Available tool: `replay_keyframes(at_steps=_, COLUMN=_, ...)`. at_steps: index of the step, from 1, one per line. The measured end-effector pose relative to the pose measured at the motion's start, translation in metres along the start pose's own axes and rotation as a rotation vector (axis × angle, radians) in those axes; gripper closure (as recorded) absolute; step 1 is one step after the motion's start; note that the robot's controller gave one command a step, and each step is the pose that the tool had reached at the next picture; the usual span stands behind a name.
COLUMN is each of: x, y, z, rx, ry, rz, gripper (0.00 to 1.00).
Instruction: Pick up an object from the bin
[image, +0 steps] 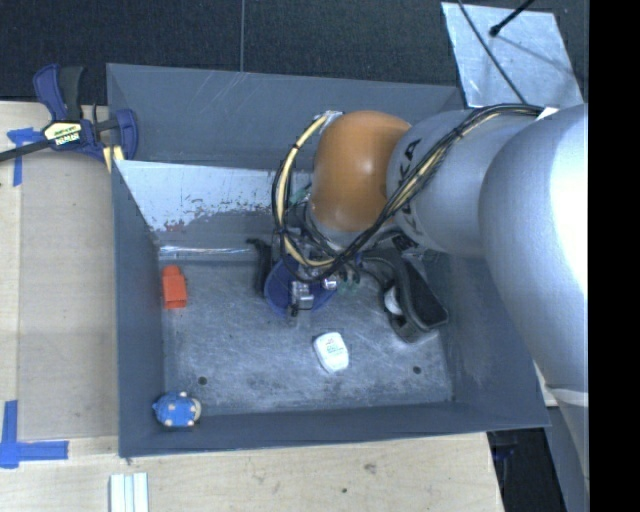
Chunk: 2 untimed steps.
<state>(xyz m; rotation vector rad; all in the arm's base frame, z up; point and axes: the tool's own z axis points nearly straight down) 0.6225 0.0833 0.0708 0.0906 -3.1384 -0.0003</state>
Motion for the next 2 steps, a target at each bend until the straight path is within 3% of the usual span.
replay_keyframes(at_steps=1, x=-0.003, y=0.000, z=-0.005, rx=-0.002, ry=-0.005, rz=0.001, gripper=1.00)
replay_keyframes(at_steps=2, x=0.009, y=0.017, z=-0.202, rx=0.000, ry=-0.015, rz=-0.026, gripper=1.00)
